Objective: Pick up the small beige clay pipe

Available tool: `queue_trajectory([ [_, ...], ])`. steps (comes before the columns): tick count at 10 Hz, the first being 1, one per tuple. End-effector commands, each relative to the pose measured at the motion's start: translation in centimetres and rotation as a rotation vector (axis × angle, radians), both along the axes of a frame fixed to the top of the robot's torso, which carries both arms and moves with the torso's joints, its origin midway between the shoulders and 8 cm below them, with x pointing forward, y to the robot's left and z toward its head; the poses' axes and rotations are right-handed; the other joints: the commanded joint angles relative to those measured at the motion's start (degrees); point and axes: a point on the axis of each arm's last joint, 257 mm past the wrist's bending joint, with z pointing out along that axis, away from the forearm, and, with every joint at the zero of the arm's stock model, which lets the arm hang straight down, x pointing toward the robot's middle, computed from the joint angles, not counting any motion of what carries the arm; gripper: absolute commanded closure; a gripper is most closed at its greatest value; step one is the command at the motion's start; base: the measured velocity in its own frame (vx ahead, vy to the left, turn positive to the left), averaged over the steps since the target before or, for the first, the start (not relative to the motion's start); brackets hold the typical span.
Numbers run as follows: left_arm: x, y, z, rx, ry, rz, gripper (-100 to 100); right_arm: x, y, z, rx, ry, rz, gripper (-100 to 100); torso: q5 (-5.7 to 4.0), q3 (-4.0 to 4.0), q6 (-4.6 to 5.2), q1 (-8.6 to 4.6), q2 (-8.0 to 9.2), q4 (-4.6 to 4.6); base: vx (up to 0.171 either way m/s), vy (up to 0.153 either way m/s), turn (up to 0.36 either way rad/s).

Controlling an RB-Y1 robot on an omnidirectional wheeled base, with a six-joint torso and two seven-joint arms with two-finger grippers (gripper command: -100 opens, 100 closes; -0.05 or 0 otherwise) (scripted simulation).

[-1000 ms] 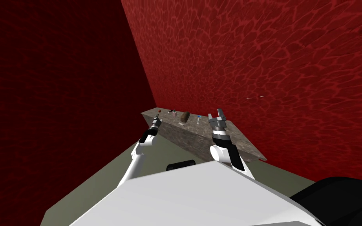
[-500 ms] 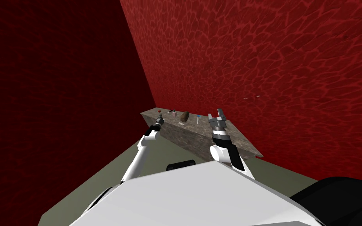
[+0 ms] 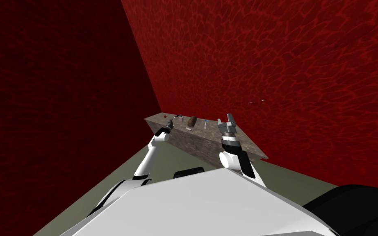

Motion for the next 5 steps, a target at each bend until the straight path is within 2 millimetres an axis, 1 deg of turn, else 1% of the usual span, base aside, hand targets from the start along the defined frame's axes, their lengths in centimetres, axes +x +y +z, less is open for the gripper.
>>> queue_trajectory([
  [1, 0.9, -0.5, -1.1, 0.012, 0.051, -0.01, -100, 0.0, 0.0, 0.0, 0.0, 0.0, 0.0, 0, 0.0, 0.0, 0.0, 0.0, 0.0, 0.0, -0.008, 0.015, -0.062],
  [4, 2.5, -1.8, -2.4, 0.04, 0.14, -0.036, -100, 0.0, 0.0, 0.0, 0.0, 0.0, 0.0, 0, 0.0, -0.01, -0.03, 0.0, -0.02, 0.0, -0.006, 0.016, -0.107],
  [5, 2.7, -1.9, -3.2, 0.047, 0.171, -0.038, -100, 0.0, 0.0, 0.0, 0.0, 0.0, 0.0, 0, 0.0, -0.01, 0.0, -0.01, -0.02, -0.01, -0.002, 0.013, -0.086],
])
